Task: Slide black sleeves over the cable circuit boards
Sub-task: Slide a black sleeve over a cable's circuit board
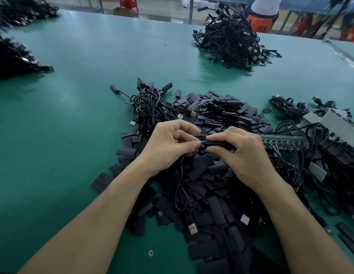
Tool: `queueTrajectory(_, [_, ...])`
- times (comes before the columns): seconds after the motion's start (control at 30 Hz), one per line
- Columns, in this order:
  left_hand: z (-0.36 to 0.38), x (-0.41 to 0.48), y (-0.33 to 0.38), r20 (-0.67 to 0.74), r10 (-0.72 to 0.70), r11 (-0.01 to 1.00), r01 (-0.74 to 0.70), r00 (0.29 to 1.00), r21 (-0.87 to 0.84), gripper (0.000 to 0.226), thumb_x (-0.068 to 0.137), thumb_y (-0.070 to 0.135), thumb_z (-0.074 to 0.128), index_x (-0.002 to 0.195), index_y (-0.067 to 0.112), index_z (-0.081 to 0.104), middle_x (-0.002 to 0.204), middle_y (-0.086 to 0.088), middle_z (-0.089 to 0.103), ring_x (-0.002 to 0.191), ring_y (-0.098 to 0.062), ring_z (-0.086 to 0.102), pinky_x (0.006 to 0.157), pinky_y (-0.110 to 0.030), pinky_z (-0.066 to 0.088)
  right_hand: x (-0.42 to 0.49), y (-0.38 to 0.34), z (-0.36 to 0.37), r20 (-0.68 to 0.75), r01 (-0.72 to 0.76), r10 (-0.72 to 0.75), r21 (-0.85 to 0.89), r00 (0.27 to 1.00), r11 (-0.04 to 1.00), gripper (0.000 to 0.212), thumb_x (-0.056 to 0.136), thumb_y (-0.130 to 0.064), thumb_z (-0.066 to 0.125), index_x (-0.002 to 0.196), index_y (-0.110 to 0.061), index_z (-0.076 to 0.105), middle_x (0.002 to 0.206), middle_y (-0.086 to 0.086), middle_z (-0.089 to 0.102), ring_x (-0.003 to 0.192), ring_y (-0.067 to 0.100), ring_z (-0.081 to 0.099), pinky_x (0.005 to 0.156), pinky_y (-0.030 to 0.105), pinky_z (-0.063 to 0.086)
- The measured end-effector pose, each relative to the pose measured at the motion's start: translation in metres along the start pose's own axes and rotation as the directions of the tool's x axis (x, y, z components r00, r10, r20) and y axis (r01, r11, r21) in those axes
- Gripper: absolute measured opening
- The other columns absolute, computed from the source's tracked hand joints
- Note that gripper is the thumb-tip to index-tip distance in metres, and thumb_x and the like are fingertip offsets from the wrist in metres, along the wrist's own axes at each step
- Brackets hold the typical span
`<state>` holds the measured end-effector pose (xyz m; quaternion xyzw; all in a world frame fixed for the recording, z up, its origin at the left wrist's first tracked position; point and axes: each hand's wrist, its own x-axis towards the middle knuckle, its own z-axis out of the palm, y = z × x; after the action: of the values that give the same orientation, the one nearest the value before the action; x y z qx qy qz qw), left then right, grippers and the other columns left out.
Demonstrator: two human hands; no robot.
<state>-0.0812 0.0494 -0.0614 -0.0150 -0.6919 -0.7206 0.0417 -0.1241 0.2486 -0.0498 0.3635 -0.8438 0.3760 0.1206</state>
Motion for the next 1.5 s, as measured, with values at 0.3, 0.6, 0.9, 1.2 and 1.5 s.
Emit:
queueTrajectory(0.3, [0.0000, 0.0010, 0.0026, -0.021, -0.040, 0.998, 0.039, 0.999, -0.052, 0.024, 0.079, -0.012, 0.075, 0.087, 0.009, 0.065, 0.071, -0.011, 0.075, 0.058, -0.015, 0.067, 0.057, -0.023, 0.054, -0.0012, 0.0057, 0.0026, -0.011, 0.080, -0.081, -0.052, 0.997, 0.995, 0.019, 0.085, -0.020, 0.077, 0.103, -0.016, 0.075, 0.089, -0.005, 0.065, 0.086, 0.017, 0.063, 0.073, 0.043, 0.053])
queueTrajectory(0.6, [0.0009, 0.0006, 0.0029, -0.018, -0.044, 0.997, 0.043, 0.999, -0.062, 0.025, 0.079, -0.011, 0.076, 0.089, 0.009, 0.065, 0.071, -0.011, 0.074, 0.057, -0.015, 0.066, 0.055, -0.021, 0.052, -0.0003, 0.0064, 0.0049, 0.017, 0.094, -0.093, -0.107, 0.996, 0.990, 0.022, 0.086, -0.021, 0.075, 0.107, -0.017, 0.073, 0.090, -0.009, 0.061, 0.087, 0.016, 0.058, 0.075, 0.041, 0.051])
queueTrajectory(0.9, [-0.0003, 0.0012, 0.0049, -0.008, -0.041, 0.993, 0.040, 0.999, -0.111, 0.033, 0.077, -0.012, 0.077, 0.090, 0.011, 0.056, 0.074, -0.014, 0.074, 0.056, -0.018, 0.065, 0.052, -0.024, 0.050, -0.0006, 0.0043, 0.0063, -0.067, 0.174, -0.183, -0.125, 0.981, 0.977, 0.022, 0.088, -0.026, 0.070, 0.104, -0.012, 0.075, 0.091, -0.003, 0.068, 0.084, 0.020, 0.061, 0.074, 0.039, 0.052])
queueTrajectory(1.2, [0.0011, -0.0005, 0.0048, 0.012, -0.051, 0.997, 0.051, 0.999, -0.053, 0.030, 0.078, -0.012, 0.076, 0.088, 0.009, 0.057, 0.073, -0.015, 0.074, 0.058, -0.018, 0.066, 0.054, -0.025, 0.052, -0.0001, 0.0085, 0.0064, 0.047, 0.171, -0.167, -0.108, 0.985, 0.979, 0.019, 0.090, -0.022, 0.070, 0.107, -0.014, 0.072, 0.093, -0.010, 0.060, 0.090, 0.012, 0.056, 0.082, 0.023, 0.044])
queueTrajectory(1.5, [0.0021, 0.0004, 0.0064, 0.002, -0.040, 0.995, 0.040, 0.999, -0.092, 0.035, 0.076, -0.017, 0.074, 0.085, 0.008, 0.051, 0.073, -0.017, 0.074, 0.054, -0.018, 0.065, 0.052, -0.024, 0.051, -0.0004, 0.0055, 0.0063, 0.006, 0.159, -0.159, -0.100, 0.987, 0.982, 0.016, 0.089, -0.018, 0.072, 0.104, -0.014, 0.073, 0.091, -0.014, 0.058, 0.087, 0.014, 0.058, 0.080, 0.023, 0.046])
